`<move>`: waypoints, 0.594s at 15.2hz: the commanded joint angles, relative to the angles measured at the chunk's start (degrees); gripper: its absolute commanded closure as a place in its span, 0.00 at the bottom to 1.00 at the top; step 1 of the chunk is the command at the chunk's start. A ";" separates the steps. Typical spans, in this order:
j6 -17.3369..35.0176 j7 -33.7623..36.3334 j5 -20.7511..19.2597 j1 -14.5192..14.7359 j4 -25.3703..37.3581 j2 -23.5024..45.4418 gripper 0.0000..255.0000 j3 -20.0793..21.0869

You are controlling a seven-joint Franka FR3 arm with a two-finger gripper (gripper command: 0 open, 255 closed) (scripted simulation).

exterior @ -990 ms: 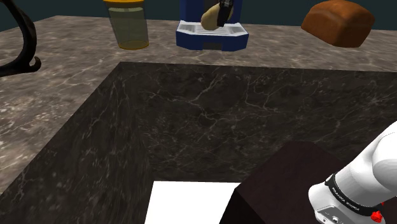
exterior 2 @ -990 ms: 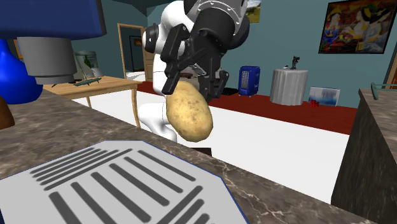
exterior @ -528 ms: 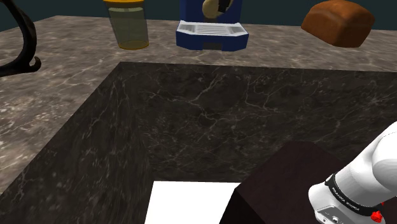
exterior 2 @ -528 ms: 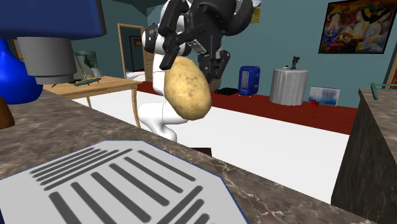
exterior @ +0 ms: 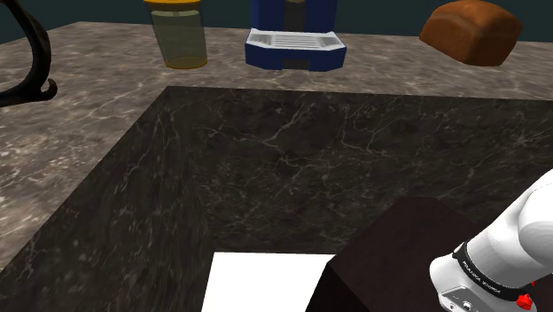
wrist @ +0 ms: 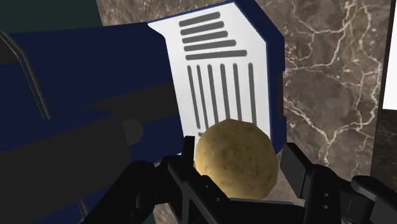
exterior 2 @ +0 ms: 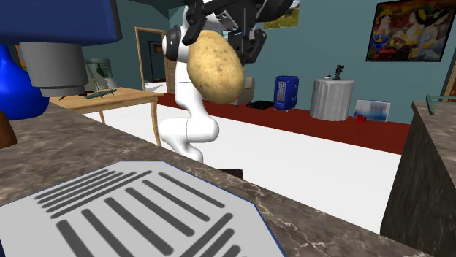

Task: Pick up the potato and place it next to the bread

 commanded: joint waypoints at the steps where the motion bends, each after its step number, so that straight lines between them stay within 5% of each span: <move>1: -1.44 -0.62 -0.19 -0.09 2.33 0.84 1.00 0.21; 8: -7.07 -2.40 -1.41 -0.17 11.18 4.20 1.00 1.48; 9: -5.91 -3.68 -0.11 -0.53 8.79 1.99 1.00 0.04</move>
